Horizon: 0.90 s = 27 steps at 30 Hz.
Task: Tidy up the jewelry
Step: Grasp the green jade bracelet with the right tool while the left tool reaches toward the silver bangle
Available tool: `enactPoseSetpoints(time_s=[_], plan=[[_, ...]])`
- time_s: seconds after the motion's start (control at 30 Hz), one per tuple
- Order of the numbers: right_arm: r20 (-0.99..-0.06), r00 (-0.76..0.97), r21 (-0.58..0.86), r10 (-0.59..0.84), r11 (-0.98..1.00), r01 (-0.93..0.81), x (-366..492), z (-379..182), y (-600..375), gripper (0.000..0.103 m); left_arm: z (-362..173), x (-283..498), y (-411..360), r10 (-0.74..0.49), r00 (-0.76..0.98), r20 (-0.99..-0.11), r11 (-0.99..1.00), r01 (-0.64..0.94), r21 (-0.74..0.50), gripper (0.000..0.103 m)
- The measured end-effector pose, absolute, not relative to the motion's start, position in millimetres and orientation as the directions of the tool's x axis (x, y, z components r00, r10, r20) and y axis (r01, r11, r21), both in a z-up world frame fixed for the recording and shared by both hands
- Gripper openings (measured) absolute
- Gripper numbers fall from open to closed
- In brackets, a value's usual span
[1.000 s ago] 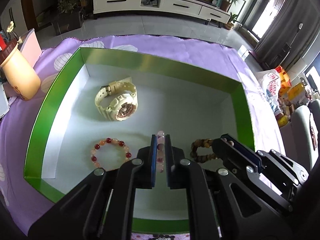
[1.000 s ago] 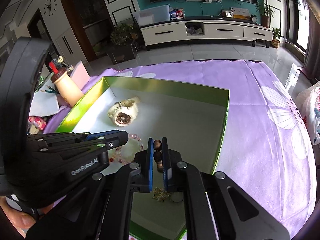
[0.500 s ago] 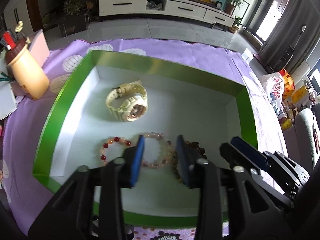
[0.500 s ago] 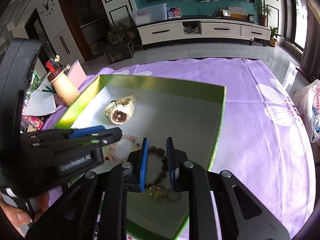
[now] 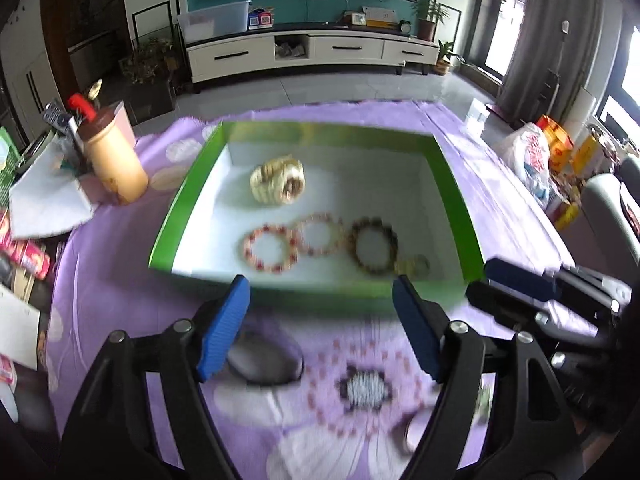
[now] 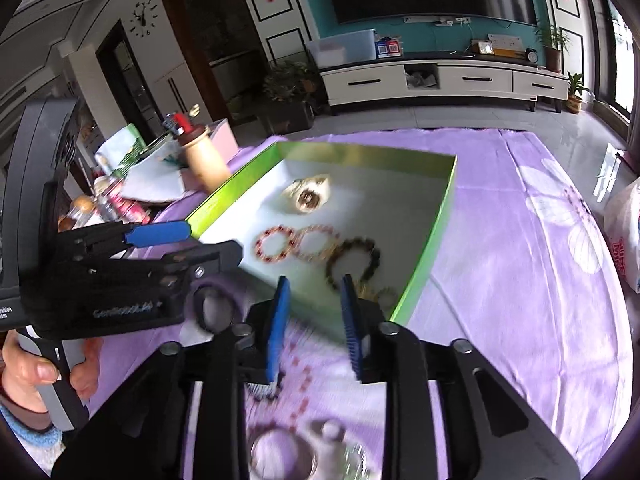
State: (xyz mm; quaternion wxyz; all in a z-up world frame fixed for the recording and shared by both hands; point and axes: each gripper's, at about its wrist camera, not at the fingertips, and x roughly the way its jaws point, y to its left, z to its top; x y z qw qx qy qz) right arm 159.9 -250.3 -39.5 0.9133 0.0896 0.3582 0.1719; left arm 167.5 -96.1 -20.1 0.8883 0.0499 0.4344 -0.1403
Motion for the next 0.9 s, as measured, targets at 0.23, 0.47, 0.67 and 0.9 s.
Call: enactPoseSetpoints(time_s=[0.23,0.47,0.67,0.9], plan=[[-0.678,0.640,0.287,0.360,0.932,-0.221,115.6,-63.1,-250.4,0.030,-48.3,107.1,-83.6,-0.239,0.518,-0.821,0.945,0.318,-0.074,0.075],[-0.741,0.611,0.248,0.277,0.959,-0.134,86.7,-97.4,-257.3,0.030,-76.9,71.3,-98.4,-0.259,0.464,-0.847,0.927,0.365,-0.084,0.075],[-0.762,0.600,0.218,0.242,0.969,-0.114,81.9,-114.4,-256.3,0.030,-98.6,60.4,-111.6,-0.242,0.450,-0.860,0.921,0.385,-0.057,0.075],[-0.756,0.618,0.181,0.217,0.976,-0.121,83.8,-119.7,-255.8,0.028,-110.2,62.7,-124.9,-0.216,0.444,-0.870,0.914,0.406,-0.020,0.069]])
